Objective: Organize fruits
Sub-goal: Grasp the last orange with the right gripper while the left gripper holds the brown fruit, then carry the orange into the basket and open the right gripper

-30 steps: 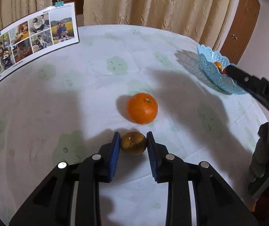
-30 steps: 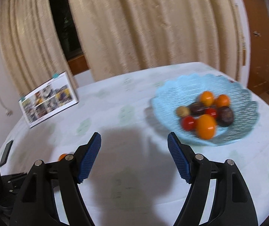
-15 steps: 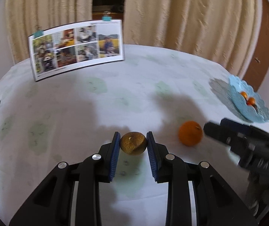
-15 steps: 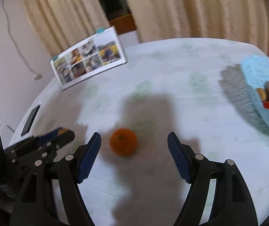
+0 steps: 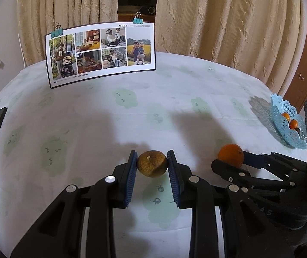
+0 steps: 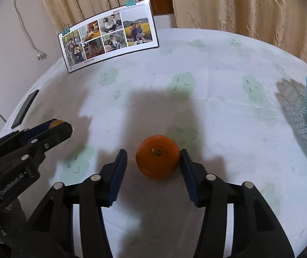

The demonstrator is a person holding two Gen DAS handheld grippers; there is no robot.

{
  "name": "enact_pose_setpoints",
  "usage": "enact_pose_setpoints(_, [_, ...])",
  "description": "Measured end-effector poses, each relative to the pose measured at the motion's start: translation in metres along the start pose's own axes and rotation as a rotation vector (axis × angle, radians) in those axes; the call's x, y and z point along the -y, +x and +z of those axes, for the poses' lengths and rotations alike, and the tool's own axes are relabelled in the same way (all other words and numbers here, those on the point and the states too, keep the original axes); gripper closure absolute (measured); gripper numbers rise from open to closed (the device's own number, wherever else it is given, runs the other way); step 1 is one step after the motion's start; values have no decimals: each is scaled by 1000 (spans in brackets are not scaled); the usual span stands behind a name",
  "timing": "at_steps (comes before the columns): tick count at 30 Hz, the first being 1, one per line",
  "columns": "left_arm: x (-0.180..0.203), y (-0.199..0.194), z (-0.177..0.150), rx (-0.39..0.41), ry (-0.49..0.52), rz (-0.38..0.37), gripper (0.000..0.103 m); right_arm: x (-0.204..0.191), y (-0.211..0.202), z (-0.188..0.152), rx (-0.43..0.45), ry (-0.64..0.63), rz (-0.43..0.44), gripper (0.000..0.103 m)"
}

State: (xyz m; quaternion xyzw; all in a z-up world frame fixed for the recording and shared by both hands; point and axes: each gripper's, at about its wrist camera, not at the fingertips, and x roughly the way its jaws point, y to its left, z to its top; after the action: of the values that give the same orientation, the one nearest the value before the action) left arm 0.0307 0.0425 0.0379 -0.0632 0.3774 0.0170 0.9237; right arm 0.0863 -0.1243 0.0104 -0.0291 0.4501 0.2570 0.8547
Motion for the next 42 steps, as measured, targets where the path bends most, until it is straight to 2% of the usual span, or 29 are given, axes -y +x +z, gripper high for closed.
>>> enact_pose_setpoints(4, [1, 0, 0, -3, 0, 1, 74, 1, -2, 0, 7, 5, -7, 63])
enact_pose_setpoints(27, [6, 7, -4, -20, 26, 6, 74, 21, -33, -22, 53, 85, -18, 63])
enact_pose_setpoints(42, [9, 10, -5, -32, 48, 9, 74, 71, -92, -20, 194, 205, -88, 63])
